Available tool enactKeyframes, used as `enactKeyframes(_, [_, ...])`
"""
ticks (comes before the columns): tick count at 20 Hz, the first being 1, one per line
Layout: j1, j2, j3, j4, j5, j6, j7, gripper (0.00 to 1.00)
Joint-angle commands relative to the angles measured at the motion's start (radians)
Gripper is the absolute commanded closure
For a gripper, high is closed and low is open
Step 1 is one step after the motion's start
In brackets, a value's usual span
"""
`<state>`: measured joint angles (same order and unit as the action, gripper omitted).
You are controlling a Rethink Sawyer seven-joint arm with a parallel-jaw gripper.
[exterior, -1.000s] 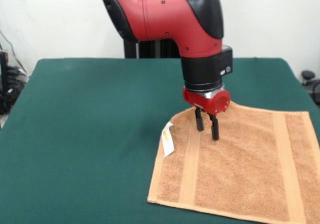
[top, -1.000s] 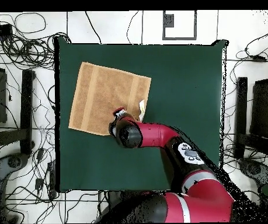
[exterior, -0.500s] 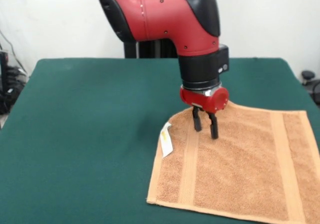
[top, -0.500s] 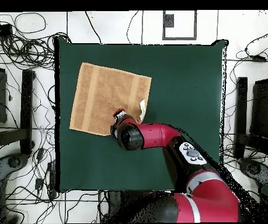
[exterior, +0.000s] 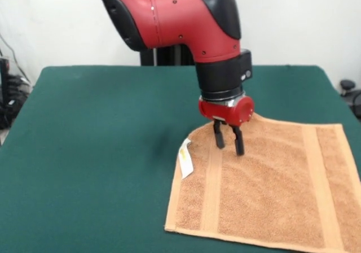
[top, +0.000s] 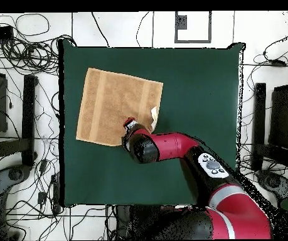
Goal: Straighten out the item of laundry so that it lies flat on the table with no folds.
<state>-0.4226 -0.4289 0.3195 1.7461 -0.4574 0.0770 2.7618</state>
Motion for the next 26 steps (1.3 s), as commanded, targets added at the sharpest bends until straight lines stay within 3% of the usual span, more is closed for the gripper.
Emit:
enactKeyframes(1, [-0.124,0.126,-0.175,-0.069,-0.159,0.090,-0.156,0.00])
enactKeyframes(6, [-0.144,0.099,-0.144,-0.023,-0.141,0.134,-0.141,0.00])
enactKeyframes(12, [-0.075,0.016,-0.193,0.055,-0.101,0.153,-0.063,0.00])
enactKeyframes(16, [-0.070,-0.031,-0.196,0.094,-0.086,0.183,-0.071,0.00])
enactKeyframes(26, [-0.116,-0.054,-0.159,0.137,-0.069,0.234,-0.104,0.00])
